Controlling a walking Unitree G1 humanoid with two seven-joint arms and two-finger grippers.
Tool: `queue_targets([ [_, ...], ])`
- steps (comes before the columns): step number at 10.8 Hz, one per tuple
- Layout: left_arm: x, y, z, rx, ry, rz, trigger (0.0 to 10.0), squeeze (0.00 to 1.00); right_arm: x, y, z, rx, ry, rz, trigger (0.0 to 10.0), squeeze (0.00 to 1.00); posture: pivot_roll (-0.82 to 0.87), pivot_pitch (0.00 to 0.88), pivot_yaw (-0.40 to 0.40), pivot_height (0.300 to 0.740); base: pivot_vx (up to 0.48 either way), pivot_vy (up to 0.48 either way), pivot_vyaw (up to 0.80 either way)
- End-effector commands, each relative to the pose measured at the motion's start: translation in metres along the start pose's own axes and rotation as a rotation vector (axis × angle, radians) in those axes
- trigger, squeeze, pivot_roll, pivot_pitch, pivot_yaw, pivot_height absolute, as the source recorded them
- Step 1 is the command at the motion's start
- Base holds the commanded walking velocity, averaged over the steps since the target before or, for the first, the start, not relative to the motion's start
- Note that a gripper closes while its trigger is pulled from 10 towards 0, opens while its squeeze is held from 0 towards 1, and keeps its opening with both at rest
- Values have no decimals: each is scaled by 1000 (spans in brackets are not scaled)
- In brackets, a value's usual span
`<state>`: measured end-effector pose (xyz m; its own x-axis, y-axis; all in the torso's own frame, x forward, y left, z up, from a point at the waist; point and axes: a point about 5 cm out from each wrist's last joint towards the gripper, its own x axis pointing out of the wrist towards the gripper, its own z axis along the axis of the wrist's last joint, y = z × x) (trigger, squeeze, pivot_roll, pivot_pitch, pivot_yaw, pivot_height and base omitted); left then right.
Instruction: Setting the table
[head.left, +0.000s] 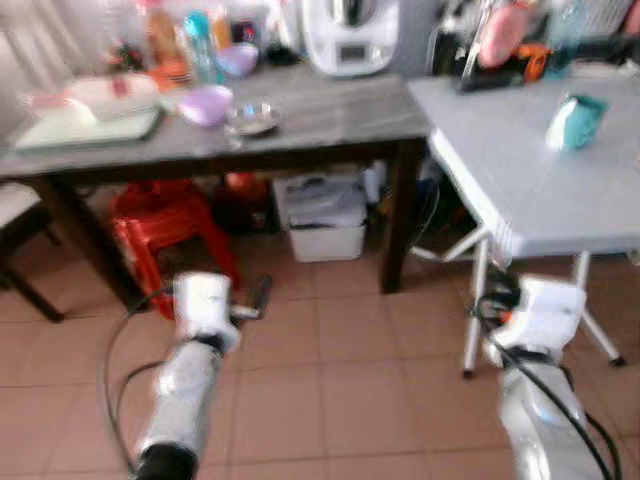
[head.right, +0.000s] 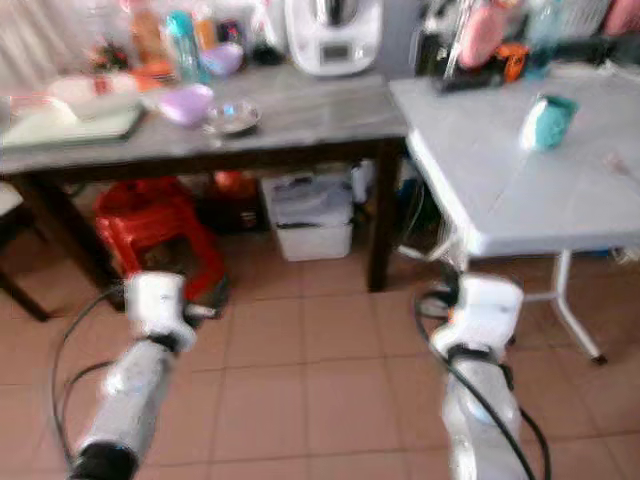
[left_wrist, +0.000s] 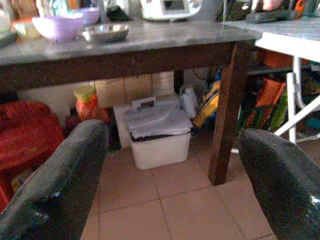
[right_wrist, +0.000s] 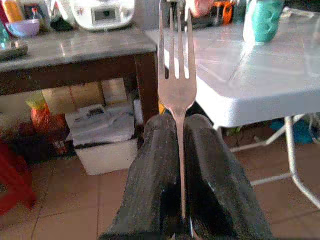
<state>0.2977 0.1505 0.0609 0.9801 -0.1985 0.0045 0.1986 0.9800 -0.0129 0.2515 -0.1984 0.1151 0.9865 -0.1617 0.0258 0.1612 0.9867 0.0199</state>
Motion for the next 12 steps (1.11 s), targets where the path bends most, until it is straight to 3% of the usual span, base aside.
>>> queue_targets([
  [1,1,10,7,35,-21,16,10000,0,2,7,6,10,-33,26,10000,0,-59,0,66,740,0,0,0],
  [4,6,2,11,-4,-27,-46,10000,0,1,6,7,2,-38,21,10000,0,-70,0,72,740,0,0,0],
  [12,9,-8,11,-34,-31,-87,10000,0,5,9,10,9,-53,31,10000,0,-74,0,73,740,287,0,524],
])
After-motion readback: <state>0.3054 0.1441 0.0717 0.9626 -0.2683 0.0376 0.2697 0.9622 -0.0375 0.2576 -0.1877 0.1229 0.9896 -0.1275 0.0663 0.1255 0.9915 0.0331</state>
